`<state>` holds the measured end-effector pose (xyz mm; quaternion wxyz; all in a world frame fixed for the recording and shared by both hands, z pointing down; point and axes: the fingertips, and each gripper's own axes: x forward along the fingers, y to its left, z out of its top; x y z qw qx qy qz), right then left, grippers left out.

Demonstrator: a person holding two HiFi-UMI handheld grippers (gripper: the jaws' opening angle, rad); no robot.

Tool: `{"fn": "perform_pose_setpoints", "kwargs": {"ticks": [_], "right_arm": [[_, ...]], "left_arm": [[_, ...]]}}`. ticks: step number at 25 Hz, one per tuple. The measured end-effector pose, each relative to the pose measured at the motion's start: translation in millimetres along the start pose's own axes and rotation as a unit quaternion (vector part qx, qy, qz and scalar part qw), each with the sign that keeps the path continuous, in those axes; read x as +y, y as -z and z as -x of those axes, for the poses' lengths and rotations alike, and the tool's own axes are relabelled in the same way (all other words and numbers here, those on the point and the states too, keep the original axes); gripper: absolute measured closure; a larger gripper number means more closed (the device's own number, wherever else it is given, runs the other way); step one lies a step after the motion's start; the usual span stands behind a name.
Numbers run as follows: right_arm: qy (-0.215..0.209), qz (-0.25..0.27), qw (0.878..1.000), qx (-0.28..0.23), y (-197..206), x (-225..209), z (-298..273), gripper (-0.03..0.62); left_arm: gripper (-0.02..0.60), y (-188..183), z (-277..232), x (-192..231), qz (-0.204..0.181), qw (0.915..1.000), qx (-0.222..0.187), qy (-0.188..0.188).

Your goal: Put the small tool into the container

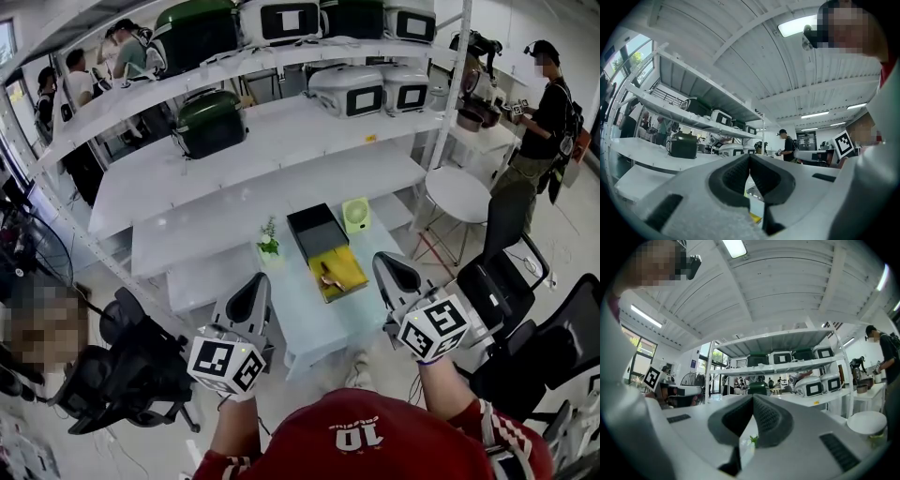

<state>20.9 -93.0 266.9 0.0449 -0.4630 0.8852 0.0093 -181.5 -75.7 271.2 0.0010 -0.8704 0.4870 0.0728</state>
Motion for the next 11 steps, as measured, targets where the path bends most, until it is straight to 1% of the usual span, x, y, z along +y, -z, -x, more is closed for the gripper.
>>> {"fn": "perform_pose_setpoints", "kwargs": {"ticks": [11], "right_arm": [[-0.003,-0.005,1.0,0.004,4.5,-0.5,-6.1,0.592]], "left_arm": [[0.592,1.6,-0.2,5.0,0.003,1.0,0.001,-0.001]]}}
